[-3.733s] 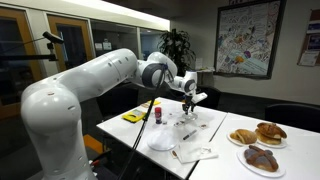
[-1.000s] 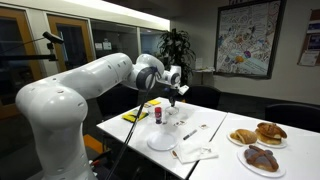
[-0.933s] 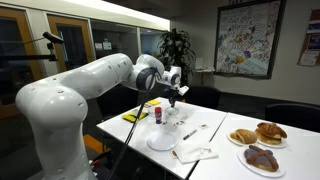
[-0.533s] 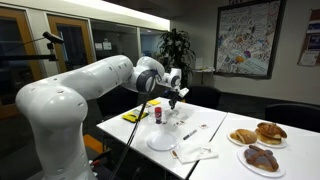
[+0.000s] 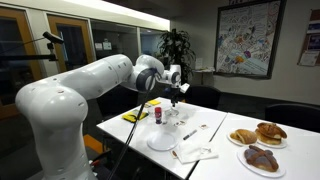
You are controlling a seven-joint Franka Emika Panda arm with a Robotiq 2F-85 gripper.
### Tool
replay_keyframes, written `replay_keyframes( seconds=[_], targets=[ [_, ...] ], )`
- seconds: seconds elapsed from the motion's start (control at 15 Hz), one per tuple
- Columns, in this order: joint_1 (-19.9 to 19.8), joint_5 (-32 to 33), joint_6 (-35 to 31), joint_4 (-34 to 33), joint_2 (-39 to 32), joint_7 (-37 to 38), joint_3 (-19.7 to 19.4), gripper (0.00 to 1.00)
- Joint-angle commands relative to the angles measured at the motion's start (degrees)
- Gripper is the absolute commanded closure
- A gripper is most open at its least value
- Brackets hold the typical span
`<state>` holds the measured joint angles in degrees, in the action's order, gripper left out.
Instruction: Move the glass lid to the left.
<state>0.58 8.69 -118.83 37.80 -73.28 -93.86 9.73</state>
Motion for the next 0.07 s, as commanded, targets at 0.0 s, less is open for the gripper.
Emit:
replay_keyframes(
  seconds=[0.0],
  targets=[
    [0.71, 2.23, 0.77, 0.26, 2.84, -1.39, -0.89, 0.0]
  ],
)
